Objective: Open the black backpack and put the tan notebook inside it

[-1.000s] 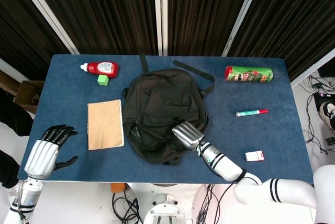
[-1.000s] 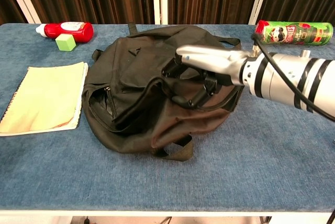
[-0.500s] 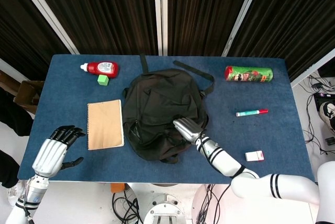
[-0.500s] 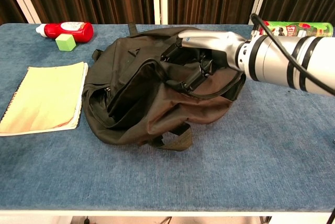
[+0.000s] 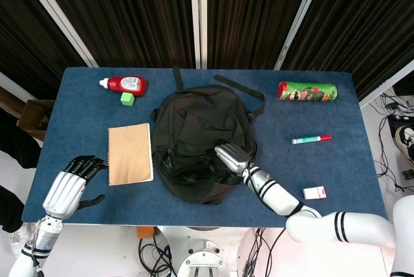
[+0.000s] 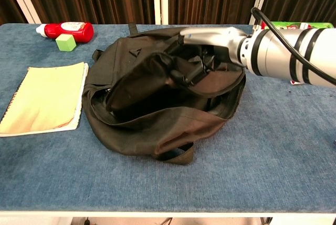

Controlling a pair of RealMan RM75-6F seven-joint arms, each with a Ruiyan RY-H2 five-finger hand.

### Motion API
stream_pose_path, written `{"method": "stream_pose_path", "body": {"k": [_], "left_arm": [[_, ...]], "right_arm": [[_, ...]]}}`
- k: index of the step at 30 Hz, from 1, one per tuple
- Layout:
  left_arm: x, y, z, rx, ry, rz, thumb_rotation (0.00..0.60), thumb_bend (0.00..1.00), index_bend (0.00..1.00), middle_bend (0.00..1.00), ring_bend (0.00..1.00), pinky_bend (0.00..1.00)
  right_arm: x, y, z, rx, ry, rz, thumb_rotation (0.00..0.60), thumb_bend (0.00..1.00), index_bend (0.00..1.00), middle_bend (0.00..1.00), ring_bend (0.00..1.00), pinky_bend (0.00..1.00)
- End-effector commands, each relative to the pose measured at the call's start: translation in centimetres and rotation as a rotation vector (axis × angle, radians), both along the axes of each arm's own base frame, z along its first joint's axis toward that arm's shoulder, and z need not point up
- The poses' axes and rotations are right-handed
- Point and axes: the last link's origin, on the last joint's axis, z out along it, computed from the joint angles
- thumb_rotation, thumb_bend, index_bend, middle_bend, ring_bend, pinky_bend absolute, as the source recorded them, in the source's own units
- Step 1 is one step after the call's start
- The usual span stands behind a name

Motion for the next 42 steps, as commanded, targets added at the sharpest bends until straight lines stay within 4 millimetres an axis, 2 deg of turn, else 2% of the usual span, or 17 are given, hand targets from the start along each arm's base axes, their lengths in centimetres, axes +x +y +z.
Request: {"method": "stream_pose_path", "body": {"k": [1, 7, 13, 18, 25, 32, 36, 42], "left_arm": [[-0.5, 0.6, -0.7, -0.019, 0.009, 0.003, 0.600, 0.06, 0.31, 0.24, 0.19, 0.21], [-1.8, 1.9, -3.1, -0.061, 0.050, -0.003, 0.600, 0.07, 0.31, 0.24, 0.19, 0.21], [-3.7, 4.1, -5.3, -0.095, 0.134, 0.027, 0.600, 0.07, 0.29, 0.24, 0.19, 0.21], [-5.0, 6.1, -6.2, -0.070, 0.176, 0.052, 0.600, 0.08, 0.27, 0.22, 0.18, 0.21], [-5.9, 7.6, -7.5, -0.069, 0.257, 0.047, 0.600, 0.08, 0.25, 0.21, 0.16, 0.21], [-6.9, 7.7, -6.7, -0.070, 0.273, 0.056, 0.600, 0.08, 0.24, 0.20, 0.15, 0.21], [-6.7, 8.3, -6.5, -0.100, 0.280, 0.063, 0.600, 0.08, 0.23, 0.19, 0.15, 0.20], [-5.8, 9.4, -7.9, -0.145, 0.233, 0.057, 0.600, 0.08, 0.23, 0.19, 0.15, 0.20]], "right_arm": [[0.3, -1.1, -0.1, -0.055, -0.120, -0.164, 0.600, 0.60, 0.59, 0.48, 0.29, 0.15], [0.4, -2.4, 0.5, -0.162, -0.314, -0.456, 0.600, 0.61, 0.63, 0.50, 0.29, 0.15], [0.6, -2.7, 0.6, -0.179, -0.422, -0.611, 0.600, 0.61, 0.63, 0.50, 0.29, 0.10], [0.8, -2.7, 0.6, -0.201, -0.423, -0.628, 0.600, 0.61, 0.63, 0.50, 0.29, 0.08], [1.4, -2.4, 0.2, -0.193, -0.407, -0.611, 0.600, 0.61, 0.63, 0.50, 0.29, 0.07], [1.6, -2.2, -0.1, -0.182, -0.407, -0.607, 0.600, 0.61, 0.63, 0.50, 0.29, 0.06], [1.6, -2.3, 0.0, -0.178, -0.415, -0.610, 0.600, 0.61, 0.63, 0.50, 0.29, 0.06], [1.8, -2.2, 0.1, -0.172, -0.424, -0.609, 0.600, 0.61, 0.63, 0.50, 0.29, 0.06]]}}
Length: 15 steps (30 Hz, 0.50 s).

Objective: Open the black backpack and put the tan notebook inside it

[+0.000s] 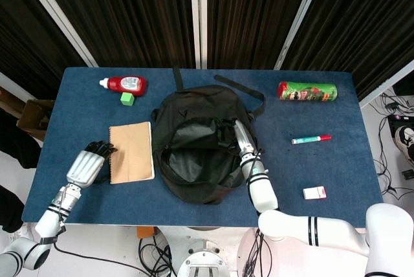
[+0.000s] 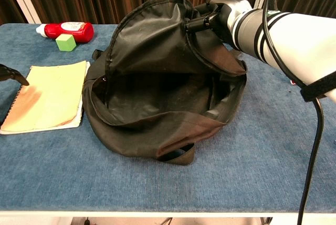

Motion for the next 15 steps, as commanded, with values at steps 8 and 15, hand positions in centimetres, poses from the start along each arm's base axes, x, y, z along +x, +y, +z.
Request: {"method": "stream_pose_path", "body": {"k": [8, 15], "left_arm": [[2.2, 1.6, -3.1, -0.012, -0.276, 0.020, 0.600, 0.09, 0.25, 0.19, 0.15, 0.21], [3.2, 2.3, -3.4, 0.113, -0.379, -0.083, 0.600, 0.22, 0.33, 0.29, 0.20, 0.26]], "right_arm": [[-0.2, -0.3, 0.3, -0.007, -0.029, -0.012, 0.600, 0.61, 0.63, 0.50, 0.29, 0.06], [-0.3, -0.5, 0.6, -0.015, -0.042, -0.012, 0.600, 0.61, 0.63, 0.50, 0.29, 0.06]]}}
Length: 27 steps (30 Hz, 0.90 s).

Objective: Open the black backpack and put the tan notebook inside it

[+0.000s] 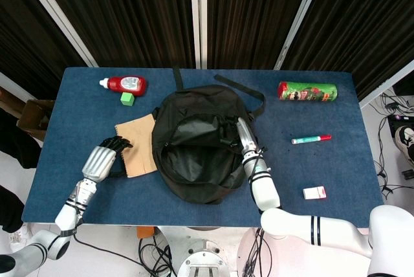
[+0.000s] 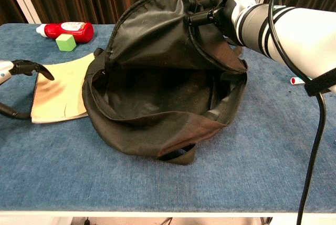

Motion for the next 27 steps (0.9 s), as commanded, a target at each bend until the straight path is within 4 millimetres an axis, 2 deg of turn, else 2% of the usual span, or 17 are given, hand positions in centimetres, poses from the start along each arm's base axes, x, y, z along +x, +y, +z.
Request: {"method": "stream_pose_path", "body": {"k": [1, 13, 21, 27], "left_arm": [[1.20, 0.39, -0.33, 0.100, -0.067, -0.072, 0.600, 0.22, 0.34, 0.30, 0.21, 0.26], [1.76, 0.71, -0.46, 0.185, -0.041, -0.144, 0.600, 0.18, 0.50, 0.48, 0.37, 0.33], [1.90, 0.94, -0.79, 0.186, 0.005, -0.163, 0.600, 0.18, 0.55, 0.51, 0.40, 0.34], [2.06, 1.04, -0.87, 0.191, 0.037, -0.180, 0.600, 0.24, 0.57, 0.54, 0.42, 0.38]], "right_arm": [[-0.01, 0.00, 0.05, 0.002, -0.004, 0.001, 0.600, 0.61, 0.63, 0.50, 0.29, 0.06], [-0.26, -0.09, 0.09, 0.007, -0.007, 0.001, 0.600, 0.61, 0.63, 0.50, 0.29, 0.06], [-0.23, -0.22, 0.10, 0.007, -0.012, -0.002, 0.600, 0.61, 0.63, 0.50, 0.29, 0.06], [-0.21, -0.25, 0.04, 0.010, -0.015, -0.001, 0.600, 0.60, 0.63, 0.50, 0.29, 0.06]]}}
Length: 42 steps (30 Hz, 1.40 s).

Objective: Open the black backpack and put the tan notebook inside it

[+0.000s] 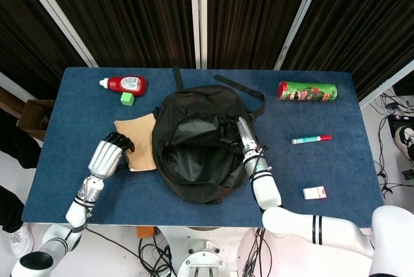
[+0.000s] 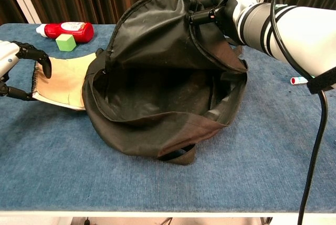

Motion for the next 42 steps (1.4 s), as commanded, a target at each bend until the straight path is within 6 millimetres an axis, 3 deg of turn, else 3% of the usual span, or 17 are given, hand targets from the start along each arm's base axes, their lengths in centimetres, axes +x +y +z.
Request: {"method": "stream_pose_path", "body": {"k": [1, 5, 8, 13, 26, 31, 42], "left_arm": [[0.1, 0.0, 0.1, 0.014, 0.008, -0.008, 0.600, 0.25, 0.59, 0.55, 0.44, 0.39], [0.0, -0.2, 0.2, 0.021, 0.027, -0.019, 0.600, 0.28, 0.66, 0.62, 0.51, 0.44], [-0.2, -0.6, 0.6, 0.035, 0.043, -0.038, 0.600, 0.37, 0.70, 0.66, 0.55, 0.51], [-0.7, -2.4, 2.6, 0.106, 0.034, -0.095, 0.600, 0.48, 0.72, 0.69, 0.57, 0.55], [-1.3, -7.8, 9.0, 0.295, 0.070, -0.276, 0.600, 0.48, 0.74, 0.71, 0.58, 0.58], [-0.2, -9.3, 9.6, 0.313, 0.068, -0.342, 0.600, 0.48, 0.74, 0.71, 0.58, 0.58], [4.8, -10.9, 8.1, 0.303, 0.045, -0.538, 0.600, 0.48, 0.74, 0.71, 0.59, 0.59]], "right_arm": [[0.0, 0.0, 0.0, 0.002, -0.001, 0.000, 0.600, 0.60, 0.63, 0.50, 0.29, 0.06], [0.0, -0.1, 0.1, -0.002, -0.014, -0.006, 0.600, 0.60, 0.63, 0.50, 0.29, 0.06], [-0.1, -0.1, 0.3, -0.006, -0.022, -0.008, 0.600, 0.60, 0.63, 0.50, 0.29, 0.06], [0.1, 0.1, 0.4, -0.011, -0.046, -0.019, 0.600, 0.59, 0.63, 0.50, 0.29, 0.06], [2.0, 0.0, 0.7, -0.011, -0.147, -0.053, 0.600, 0.59, 0.63, 0.50, 0.29, 0.06], [2.6, 0.0, 0.5, -0.005, -0.170, -0.059, 0.600, 0.59, 0.63, 0.50, 0.29, 0.06], [3.8, -0.6, 0.9, -0.019, -0.201, -0.063, 0.600, 0.59, 0.63, 0.50, 0.29, 0.06]]}}
